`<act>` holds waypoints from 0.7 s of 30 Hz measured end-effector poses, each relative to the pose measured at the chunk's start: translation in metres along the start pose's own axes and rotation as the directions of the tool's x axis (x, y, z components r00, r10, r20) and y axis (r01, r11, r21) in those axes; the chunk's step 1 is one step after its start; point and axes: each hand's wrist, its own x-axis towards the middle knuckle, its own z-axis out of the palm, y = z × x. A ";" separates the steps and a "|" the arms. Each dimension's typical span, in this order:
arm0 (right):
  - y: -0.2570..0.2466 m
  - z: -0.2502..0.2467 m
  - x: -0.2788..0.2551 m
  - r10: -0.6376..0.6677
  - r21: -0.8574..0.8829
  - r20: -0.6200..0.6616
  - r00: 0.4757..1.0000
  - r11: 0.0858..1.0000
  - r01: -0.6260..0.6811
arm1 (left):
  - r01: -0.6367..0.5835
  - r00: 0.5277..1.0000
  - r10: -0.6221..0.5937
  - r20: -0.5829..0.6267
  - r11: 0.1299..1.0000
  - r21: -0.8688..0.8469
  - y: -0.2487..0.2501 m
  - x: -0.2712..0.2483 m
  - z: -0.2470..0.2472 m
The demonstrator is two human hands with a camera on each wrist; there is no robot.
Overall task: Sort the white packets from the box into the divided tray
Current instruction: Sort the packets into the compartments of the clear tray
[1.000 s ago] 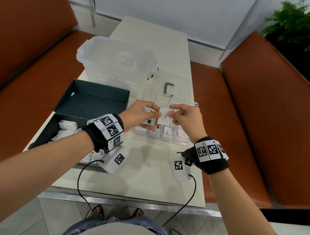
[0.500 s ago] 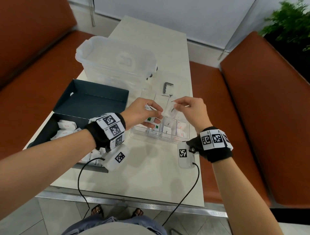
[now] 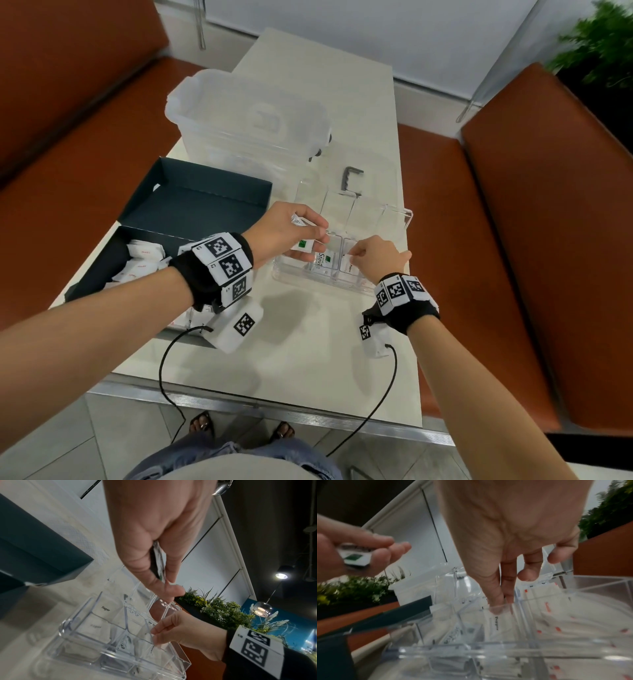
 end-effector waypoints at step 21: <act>0.000 0.002 -0.009 -0.188 -0.238 -0.061 0.980 0.957 0.169 | 0.196 0.980 -0.190 0.051 0.937 -0.290 0.014 -0.003 0.006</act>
